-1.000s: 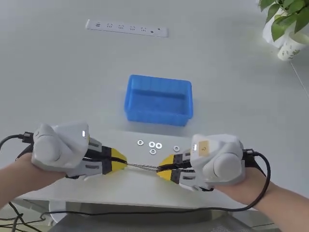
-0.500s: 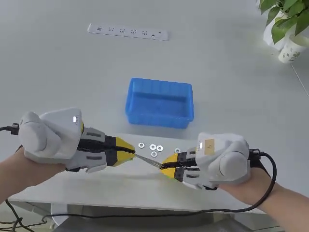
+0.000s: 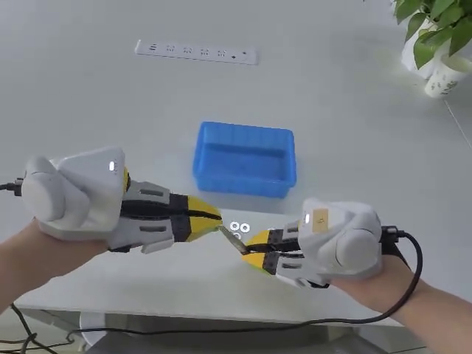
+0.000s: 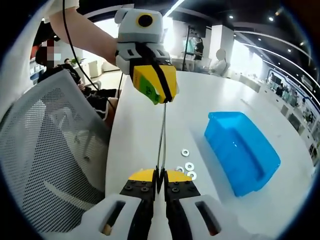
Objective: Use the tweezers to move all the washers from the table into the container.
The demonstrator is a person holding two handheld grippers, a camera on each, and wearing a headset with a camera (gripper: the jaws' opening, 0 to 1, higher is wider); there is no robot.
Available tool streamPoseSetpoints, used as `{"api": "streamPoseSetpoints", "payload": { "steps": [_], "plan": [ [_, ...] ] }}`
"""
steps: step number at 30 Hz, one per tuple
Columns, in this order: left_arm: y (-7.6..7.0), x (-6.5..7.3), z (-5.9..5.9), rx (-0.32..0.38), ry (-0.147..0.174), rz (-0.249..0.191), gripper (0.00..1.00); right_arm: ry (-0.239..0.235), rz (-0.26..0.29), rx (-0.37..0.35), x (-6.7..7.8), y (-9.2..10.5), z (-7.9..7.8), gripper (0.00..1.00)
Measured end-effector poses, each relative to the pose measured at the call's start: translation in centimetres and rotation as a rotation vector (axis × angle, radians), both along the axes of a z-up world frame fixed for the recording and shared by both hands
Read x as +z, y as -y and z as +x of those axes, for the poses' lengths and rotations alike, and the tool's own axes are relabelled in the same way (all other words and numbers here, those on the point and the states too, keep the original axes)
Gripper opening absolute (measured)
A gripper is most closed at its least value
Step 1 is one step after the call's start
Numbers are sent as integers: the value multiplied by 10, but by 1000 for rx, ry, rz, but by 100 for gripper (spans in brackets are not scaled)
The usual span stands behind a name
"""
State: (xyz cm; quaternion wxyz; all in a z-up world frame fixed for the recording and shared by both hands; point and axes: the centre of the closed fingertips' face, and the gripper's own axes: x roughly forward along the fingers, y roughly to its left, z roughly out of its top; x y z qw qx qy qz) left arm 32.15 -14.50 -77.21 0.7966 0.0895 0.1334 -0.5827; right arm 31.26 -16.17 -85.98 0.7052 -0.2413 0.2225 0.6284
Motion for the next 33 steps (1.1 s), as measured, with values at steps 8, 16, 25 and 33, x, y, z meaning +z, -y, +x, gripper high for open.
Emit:
{"api": "streamPoseSetpoints", "payload": {
  "steps": [8, 16, 25, 33],
  "plan": [
    [17, 8, -7, -41, 23, -13, 4, 16, 31, 21, 8, -12, -6, 7],
    [8, -6, -8, -13, 6, 14, 4, 10, 36, -5, 4, -6, -3, 7],
    [-58, -9, 23, 213, -28, -30, 23, 14, 60, -26, 10, 0, 2, 7],
    [-28, -19, 0, 89, -58, -26, 13, 15, 90, -30, 17, -9, 5, 7]
  ]
}}
